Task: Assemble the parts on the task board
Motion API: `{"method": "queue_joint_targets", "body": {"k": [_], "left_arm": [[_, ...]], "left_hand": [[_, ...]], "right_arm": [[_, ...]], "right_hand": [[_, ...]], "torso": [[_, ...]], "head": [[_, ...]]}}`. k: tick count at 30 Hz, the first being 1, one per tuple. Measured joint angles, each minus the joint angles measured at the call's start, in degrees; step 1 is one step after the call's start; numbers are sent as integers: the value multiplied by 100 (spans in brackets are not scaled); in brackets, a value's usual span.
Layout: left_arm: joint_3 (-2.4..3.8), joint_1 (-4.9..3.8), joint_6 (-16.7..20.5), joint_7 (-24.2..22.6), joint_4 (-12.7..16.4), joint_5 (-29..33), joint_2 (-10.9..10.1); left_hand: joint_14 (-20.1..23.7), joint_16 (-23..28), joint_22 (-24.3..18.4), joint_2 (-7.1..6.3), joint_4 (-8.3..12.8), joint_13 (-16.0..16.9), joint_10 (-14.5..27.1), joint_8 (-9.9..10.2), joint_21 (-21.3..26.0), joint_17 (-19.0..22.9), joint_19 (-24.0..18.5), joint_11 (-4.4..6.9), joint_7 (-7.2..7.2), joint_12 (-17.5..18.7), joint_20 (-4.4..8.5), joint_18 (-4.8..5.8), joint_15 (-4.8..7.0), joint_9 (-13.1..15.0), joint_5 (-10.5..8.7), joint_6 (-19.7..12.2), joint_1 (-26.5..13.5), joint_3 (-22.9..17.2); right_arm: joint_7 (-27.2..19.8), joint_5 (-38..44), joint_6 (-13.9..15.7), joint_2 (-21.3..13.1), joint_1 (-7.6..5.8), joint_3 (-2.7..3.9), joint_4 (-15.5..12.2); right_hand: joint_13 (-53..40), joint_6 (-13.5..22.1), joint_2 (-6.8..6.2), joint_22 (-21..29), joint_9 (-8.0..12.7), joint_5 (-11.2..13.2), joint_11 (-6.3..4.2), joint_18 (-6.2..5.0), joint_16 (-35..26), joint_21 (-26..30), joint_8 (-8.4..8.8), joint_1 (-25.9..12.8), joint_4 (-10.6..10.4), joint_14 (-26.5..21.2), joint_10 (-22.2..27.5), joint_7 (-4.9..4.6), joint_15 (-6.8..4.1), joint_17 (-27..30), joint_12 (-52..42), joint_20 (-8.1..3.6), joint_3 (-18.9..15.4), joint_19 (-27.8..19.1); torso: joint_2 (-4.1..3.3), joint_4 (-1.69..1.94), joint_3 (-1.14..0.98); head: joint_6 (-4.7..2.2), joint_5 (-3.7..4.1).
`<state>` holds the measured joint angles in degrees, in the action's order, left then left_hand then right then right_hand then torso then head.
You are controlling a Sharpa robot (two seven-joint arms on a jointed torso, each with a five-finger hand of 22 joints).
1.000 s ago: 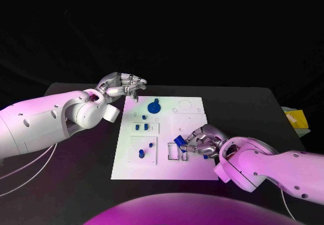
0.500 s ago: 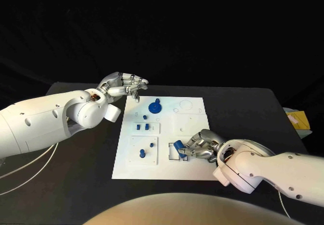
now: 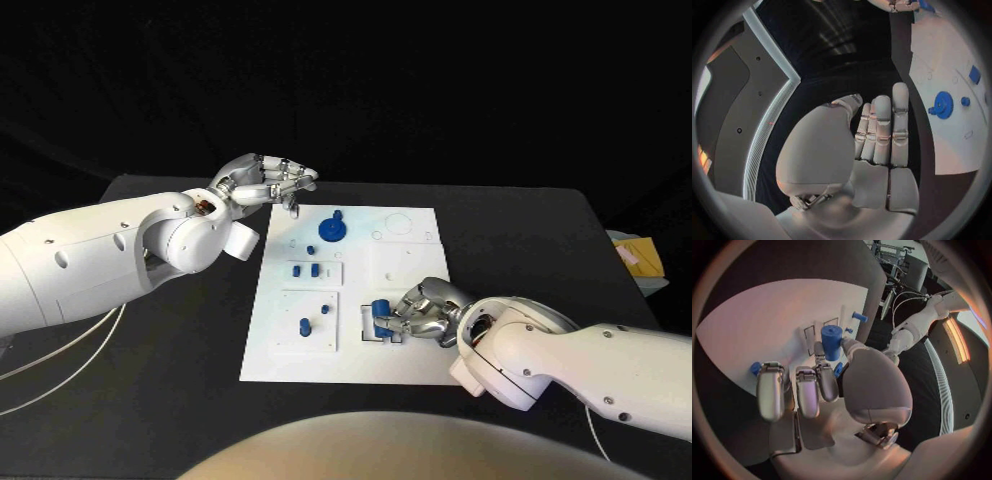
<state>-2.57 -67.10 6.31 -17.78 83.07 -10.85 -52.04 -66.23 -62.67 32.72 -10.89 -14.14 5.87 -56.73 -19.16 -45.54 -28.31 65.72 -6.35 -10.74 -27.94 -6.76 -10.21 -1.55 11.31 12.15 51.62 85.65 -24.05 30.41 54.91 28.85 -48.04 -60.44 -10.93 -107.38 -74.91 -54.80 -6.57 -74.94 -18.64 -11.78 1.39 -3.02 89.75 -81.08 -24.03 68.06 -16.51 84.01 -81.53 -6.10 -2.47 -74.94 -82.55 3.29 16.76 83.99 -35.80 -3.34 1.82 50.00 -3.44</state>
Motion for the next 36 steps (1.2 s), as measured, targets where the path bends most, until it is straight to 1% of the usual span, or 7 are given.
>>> {"method": "queue_joint_targets", "body": {"k": [20,22,24,25,28,32,36], "left_arm": [[0,0,-4,8,1,0,-6],[0,0,-5,9,1,0,-5],[0,0,-6,10,1,0,-5],[0,0,-6,10,1,0,-5],[0,0,-6,12,2,0,-6],[0,0,-7,13,4,0,-10],[0,0,-8,15,4,0,-13]], "left_hand": [[0,-23,-7,0,0,-1,0,0,22,0,0,0,20,0,0,0,0,8,0,-20,0,0],[0,-23,-7,0,0,-1,0,0,22,0,0,0,20,0,0,0,0,8,0,-20,0,0],[0,-23,-7,0,0,-1,0,0,22,0,0,0,20,0,0,0,0,8,0,-20,0,0],[0,-23,-7,0,0,-1,0,0,22,0,0,0,20,0,0,0,0,8,0,-20,0,0],[0,-23,-7,0,0,-1,0,0,22,0,0,0,20,0,0,0,0,8,0,-20,0,0],[0,-23,-7,0,0,-1,0,0,22,0,0,0,20,0,0,0,0,8,0,-20,0,0],[0,-23,-7,0,16,4,0,0,22,0,0,0,20,0,0,0,0,7,0,-20,0,-16]], "right_arm": [[-32,17,-128,87,44,-2,18],[-41,19,-131,101,44,-1,42],[-43,22,-132,115,45,-1,79],[-43,24,-132,122,46,-2,100],[-40,31,-134,140,57,-13,150],[-35,50,-141,150,61,-16,169],[-35,82,-150,129,61,-15,147]], "right_hand": [[-4,-4,15,1,-1,1,0,0,0,4,-12,-15,0,0,0,-4,0,1,0,0,0,0],[-4,-5,44,1,-16,1,0,0,0,4,-17,-44,0,0,0,-5,0,1,0,0,-1,0],[-4,-1,101,2,-12,1,0,0,0,4,-34,-180,-20,0,0,0,0,1,4,0,-59,0],[-4,8,130,2,-13,-6,0,0,0,16,-34,-239,-16,0,0,27,0,2,21,0,-86,0],[-4,14,170,2,-27,259,0,0,0,29,-79,-730,-27,0,0,41,0,2,49,0,-409,0],[-4,76,342,2,-56,649,0,0,0,29,-138,-1254,-34,0,0,41,0,2,90,0,-815,0],[-3,109,487,3,-68,735,0,0,0,49,-166,-1555,-37,0,0,46,0,2,114,0,-1123,0]], "torso": [[4,-6,2],[4,-6,1],[3,-4,1],[3,-4,1],[1,-4,-1],[0,0,-1],[0,0,-1]], "head": [[0,-36],[0,-36],[0,-36],[0,-36],[0,-30],[0,-26],[0,-29]]}}
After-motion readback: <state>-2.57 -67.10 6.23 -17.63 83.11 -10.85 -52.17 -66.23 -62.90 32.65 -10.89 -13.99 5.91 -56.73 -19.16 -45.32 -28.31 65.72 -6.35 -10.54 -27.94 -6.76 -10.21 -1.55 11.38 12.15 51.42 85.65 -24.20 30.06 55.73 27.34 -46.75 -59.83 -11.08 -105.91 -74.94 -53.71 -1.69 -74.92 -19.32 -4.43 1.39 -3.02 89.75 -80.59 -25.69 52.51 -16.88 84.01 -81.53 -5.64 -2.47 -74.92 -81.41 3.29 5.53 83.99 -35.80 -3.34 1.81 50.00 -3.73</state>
